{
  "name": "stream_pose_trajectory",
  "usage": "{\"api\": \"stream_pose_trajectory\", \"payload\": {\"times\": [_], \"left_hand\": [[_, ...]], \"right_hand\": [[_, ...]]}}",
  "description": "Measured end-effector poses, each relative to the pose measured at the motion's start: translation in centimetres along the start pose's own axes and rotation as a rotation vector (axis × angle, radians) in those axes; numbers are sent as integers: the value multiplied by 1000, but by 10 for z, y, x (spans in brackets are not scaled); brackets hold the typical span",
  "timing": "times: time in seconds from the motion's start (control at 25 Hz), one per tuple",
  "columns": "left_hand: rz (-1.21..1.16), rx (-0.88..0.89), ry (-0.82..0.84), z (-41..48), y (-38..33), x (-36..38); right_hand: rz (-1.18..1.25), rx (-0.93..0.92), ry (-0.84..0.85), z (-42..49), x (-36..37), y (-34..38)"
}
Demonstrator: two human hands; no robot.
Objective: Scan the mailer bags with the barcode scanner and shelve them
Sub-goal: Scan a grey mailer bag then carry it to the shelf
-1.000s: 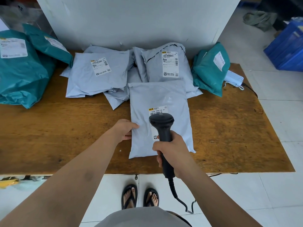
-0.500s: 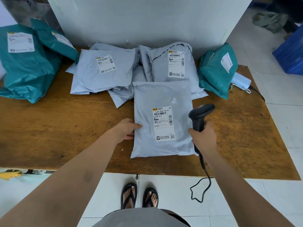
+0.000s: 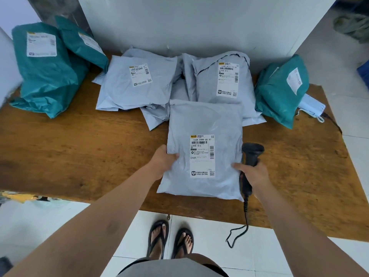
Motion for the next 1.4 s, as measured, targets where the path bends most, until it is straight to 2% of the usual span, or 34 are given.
{"api": "stream_pose_trajectory", "payload": {"times": [0.16,0.32,0.44,0.6,0.8,1.04,1.12,1.28,1.4], "left_hand": [[86,96,-98,-22,-9,-32],[160,166,-222,-63,-23,-87],[178,170,-292,-93,-20,-138],[141,158,-466,-129,-8,-211],[86,147,-570,-140,-4,-286],[131,182,-540,-128,-14,-283],[179,275,-524,-134,-38,-272],[426,440,-475,-153,-101,-249],[429,534,-479,-170,-131,-245]], "right_hand": [[-1,-93,9,-16,34,-2],[46,-218,102,-34,97,5],[0,-329,211,-45,152,21],[-98,-425,359,-59,232,51],[-163,-446,453,-68,306,73],[-155,-373,408,-45,304,67],[-201,-352,376,-36,292,58],[-373,-290,243,-16,258,45],[-491,-266,195,-7,244,41]]}}
Point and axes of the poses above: each hand's wrist, its own z-axis towards the middle knuckle, its own x-axis out of the palm, y = z × x, the point moved 8 cm from there along z, towards the middle knuckle, and after that the axes turned 13 degrees about y, right-handed, at the moved point
